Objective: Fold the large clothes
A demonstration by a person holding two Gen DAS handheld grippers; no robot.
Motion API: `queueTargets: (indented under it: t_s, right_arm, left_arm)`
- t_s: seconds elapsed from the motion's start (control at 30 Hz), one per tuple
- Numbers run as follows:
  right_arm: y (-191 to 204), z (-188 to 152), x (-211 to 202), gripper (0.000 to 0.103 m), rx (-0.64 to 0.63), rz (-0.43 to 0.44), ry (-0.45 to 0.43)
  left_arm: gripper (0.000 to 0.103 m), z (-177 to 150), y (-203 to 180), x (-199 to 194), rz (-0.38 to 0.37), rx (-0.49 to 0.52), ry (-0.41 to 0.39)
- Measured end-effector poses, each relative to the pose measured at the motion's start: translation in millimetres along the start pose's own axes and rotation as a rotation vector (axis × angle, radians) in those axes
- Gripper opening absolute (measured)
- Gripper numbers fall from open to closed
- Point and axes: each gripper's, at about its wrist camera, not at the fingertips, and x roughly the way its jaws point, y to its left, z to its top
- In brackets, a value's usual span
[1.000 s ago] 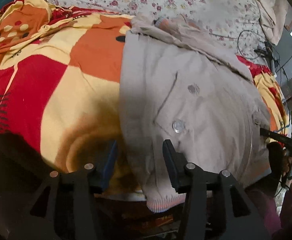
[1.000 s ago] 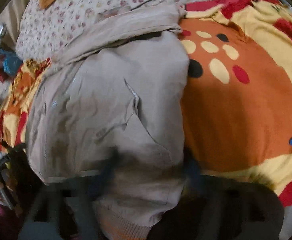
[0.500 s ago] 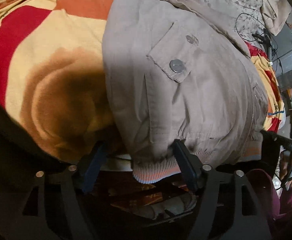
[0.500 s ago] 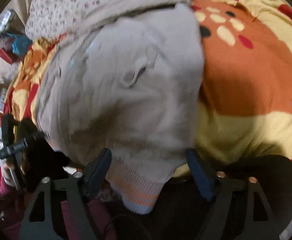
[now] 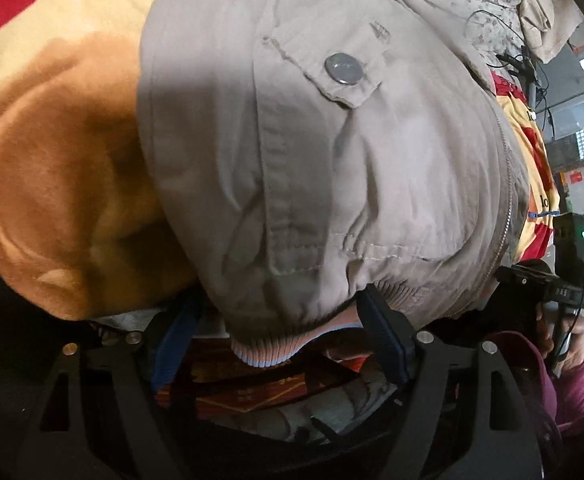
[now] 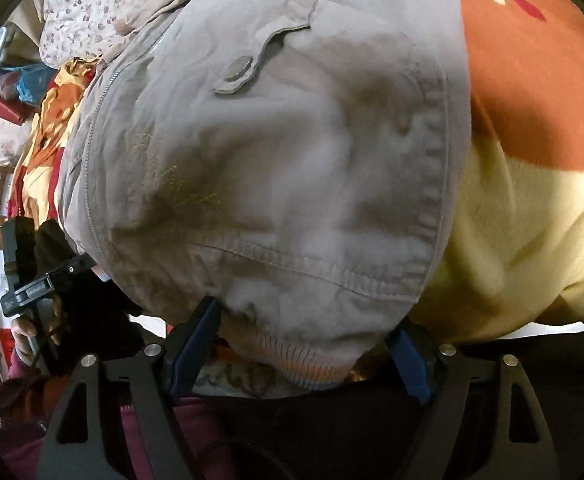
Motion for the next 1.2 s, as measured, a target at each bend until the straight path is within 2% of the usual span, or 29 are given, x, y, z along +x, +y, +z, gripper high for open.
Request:
queueTargets:
  t_s: [0.17, 0.2, 0.23, 0.27, 0.3, 0.33, 0.37, 0.4, 0.5, 0.63, 0.7, 1.0, 1.2]
  right_arm:
    - [7.8, 0.2, 7.2, 0.087, -0.02, -0.023, -0.015]
    - [4.6, 0.5, 9.6, 0.081, -0.016, -0.022, -0.013]
    - [4.3, 0.6, 8.3, 0.067, -0.018, -0.02, -0.017]
    - [5.2, -0.8, 3.2, 0.057, -0.026, -0.018, -0.026]
    - [6.8, -1.2, -0.5, 0.036, -0.034, -0.01, -0.031]
    - [7.5, -4.2, -4.7, 0.019, -0.042, 0.01, -0.038]
    - [6.6, -7.2, -12.0, 0.016, -0.052, 0.04, -0.051]
    - [7.1, -12.3, -22.5, 0.015, -0.06, 0.068, -0.07]
    - [13.3, -21.2, -50.8, 0.013, -0.093, 0.14, -0.131]
    - [22.4, -16.2, -79.2, 0.011, -0.121, 0.216, -0.23]
    - [26.9, -9.6, -83.7, 0.011, -0.127, 0.226, -0.28]
    - [32.3, 0.6, -97.7, 0.01, -0.137, 0.217, -0.327]
    - [35.2, 15.7, -103.2, 0.011, -0.087, 0.198, -0.379]
  left_arm:
    - [0.079, 0.7, 0.5, 0.8, 0.0, -0.007, -0.002]
    - [0.079, -0.3, -0.7, -0.5, 0.003, -0.004, -0.006]
    - [0.079, -1.1, -1.3, -2.4, 0.007, -0.002, -0.01]
    - [0.072, -3.1, -3.0, -6.2, 0.009, 0.002, -0.017]
    - [0.052, -4.0, -5.8, -9.6, 0.004, 0.009, -0.024]
    - [0.044, -6.5, -9.3, -15.7, 0.002, 0.027, -0.033]
    - [0.034, -9.3, -11.3, -20.5, 0.022, 0.041, -0.044]
    - [0.023, -12.0, -14.7, -27.1, 0.041, 0.06, -0.062]
    - [0.014, -16.2, -22.0, -47.7, 0.057, 0.091, -0.115]
    - [0.012, -14.0, -33.9, -69.5, 0.104, 0.134, -0.195]
    - [0.012, -10.0, -40.8, -77.0, 0.135, 0.158, -0.216]
    - [0.012, 1.5, -48.2, -93.6, 0.176, 0.194, -0.275]
    - [0.012, 17.2, -58.6, -99.6, 0.197, 0.217, -0.317]
